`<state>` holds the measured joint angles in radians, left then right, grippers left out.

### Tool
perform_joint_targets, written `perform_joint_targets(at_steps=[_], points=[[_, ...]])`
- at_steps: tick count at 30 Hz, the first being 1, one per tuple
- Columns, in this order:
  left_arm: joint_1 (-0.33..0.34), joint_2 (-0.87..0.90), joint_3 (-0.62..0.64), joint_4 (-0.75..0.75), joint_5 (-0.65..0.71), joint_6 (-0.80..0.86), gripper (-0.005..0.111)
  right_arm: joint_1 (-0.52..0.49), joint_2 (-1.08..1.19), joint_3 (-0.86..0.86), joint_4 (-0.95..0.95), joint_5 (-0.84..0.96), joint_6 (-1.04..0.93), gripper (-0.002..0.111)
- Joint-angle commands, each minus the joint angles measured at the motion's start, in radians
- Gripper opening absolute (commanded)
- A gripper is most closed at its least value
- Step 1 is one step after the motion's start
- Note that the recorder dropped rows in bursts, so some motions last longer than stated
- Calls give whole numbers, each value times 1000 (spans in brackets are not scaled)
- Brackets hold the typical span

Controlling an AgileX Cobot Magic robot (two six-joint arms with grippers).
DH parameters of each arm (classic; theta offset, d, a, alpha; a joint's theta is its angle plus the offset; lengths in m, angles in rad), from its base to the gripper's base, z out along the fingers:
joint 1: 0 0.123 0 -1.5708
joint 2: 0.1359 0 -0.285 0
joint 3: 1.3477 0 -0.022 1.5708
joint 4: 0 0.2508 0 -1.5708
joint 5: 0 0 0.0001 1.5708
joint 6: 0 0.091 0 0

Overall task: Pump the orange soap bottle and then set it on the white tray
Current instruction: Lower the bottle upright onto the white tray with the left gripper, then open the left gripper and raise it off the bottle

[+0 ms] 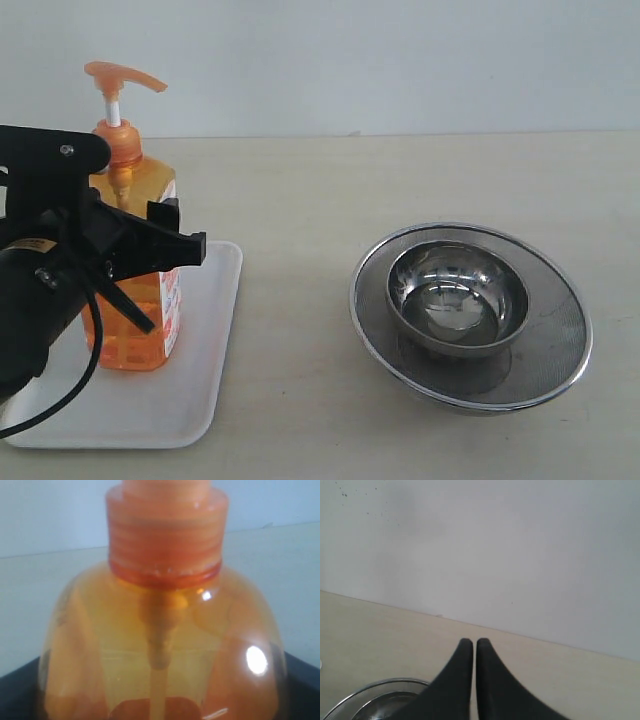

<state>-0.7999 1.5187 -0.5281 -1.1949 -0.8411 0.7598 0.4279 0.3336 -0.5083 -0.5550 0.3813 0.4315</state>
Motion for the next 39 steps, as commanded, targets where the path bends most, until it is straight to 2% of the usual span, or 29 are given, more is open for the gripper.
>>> perform_joint_targets(at_steps=[1,5,7,16,20,24,32,39], points=[[2,-4,-1,15,3,3,5,0,-6,-1,10,0,4,0],[2,-4,-1,15,5,-1,6,0,-6,-1,10,0,4,0],[2,-4,-1,15,5,-1,12,0,-6,-1,15,0,4,0],[2,-4,-1,15,0,-5,71,0,-10,-1,17,0,4,0],[2,-4,-1,8,-2,-5,87,0,-12,-1,17,0,4,0],[2,-4,-1,6,-2,-5,93,0,-12,-1,17,0,4,0],[2,-11,-1,6,2,-5,94,0,-12,-1,17,0,4,0],[2,-173,-1,-1,-9,-1,94,0,-12,-1,17,13,-1,0]])
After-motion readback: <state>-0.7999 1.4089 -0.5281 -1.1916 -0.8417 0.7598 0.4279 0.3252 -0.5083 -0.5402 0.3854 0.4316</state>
